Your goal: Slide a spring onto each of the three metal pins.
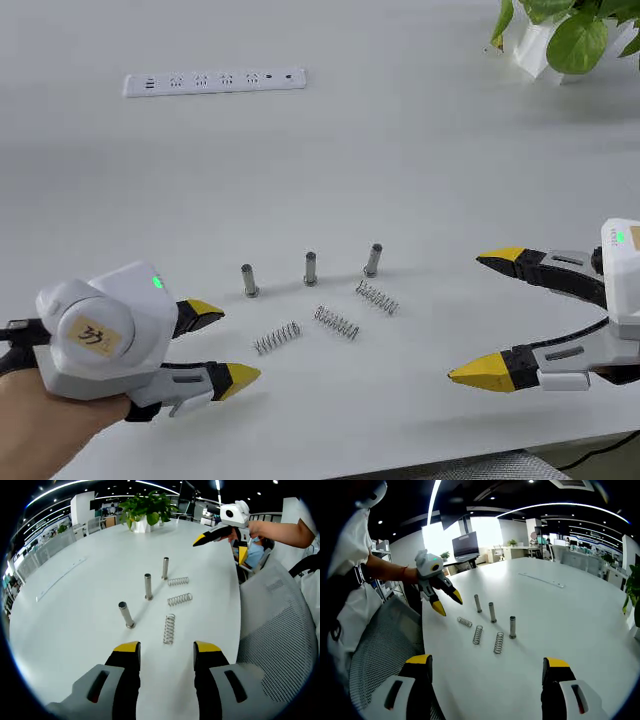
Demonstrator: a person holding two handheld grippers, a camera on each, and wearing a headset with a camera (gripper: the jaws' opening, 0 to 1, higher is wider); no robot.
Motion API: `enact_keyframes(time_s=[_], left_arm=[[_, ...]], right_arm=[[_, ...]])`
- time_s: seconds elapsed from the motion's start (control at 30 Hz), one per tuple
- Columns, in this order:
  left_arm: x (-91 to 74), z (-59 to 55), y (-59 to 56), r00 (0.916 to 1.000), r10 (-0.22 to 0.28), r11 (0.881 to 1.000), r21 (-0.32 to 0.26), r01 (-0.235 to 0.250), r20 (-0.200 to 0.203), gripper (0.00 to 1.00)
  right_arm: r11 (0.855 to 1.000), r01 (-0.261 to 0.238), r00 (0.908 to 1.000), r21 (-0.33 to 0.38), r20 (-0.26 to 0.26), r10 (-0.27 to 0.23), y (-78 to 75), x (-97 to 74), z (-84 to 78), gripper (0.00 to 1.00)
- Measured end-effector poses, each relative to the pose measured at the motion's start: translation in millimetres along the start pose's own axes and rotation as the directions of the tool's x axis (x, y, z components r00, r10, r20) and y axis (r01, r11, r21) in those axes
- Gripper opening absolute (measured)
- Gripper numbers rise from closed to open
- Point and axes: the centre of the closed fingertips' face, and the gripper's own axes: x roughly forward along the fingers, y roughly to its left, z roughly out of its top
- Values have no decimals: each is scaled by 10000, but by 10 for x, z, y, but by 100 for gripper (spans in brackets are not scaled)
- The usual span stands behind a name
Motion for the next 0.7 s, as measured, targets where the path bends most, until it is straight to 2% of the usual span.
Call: enact_keyframes(time_s=[0.1,0.17,0.2,0.33,0.47,0.7], left_arm=[[60,14,-18,9999,-58,10000,-43,57,-115,38],[94,-15,-21,9992,-21,10000,66,24,-406,33],[116,-13,-32,9992,-85,9999,80,88,-403,31],[189,-57,-58,9966,-136,9998,150,149,-807,27],[245,-82,-63,9945,-163,9998,126,177,-1036,20],[313,-109,-74,9914,-179,9996,178,204,-1298,18]], right_arm=[[10000,35,10000,30,42,-36,-4,-8,-10,90],[10000,78,10000,54,35,-79,-10,-13,-23,89],[9999,85,10000,65,41,-85,-11,-16,-28,89],[9998,118,9999,143,66,-119,-15,-21,-54,89],[9997,146,9999,209,74,-147,-16,-25,-74,88],[9993,230,9997,306,94,-233,-20,-42,-97,87]])
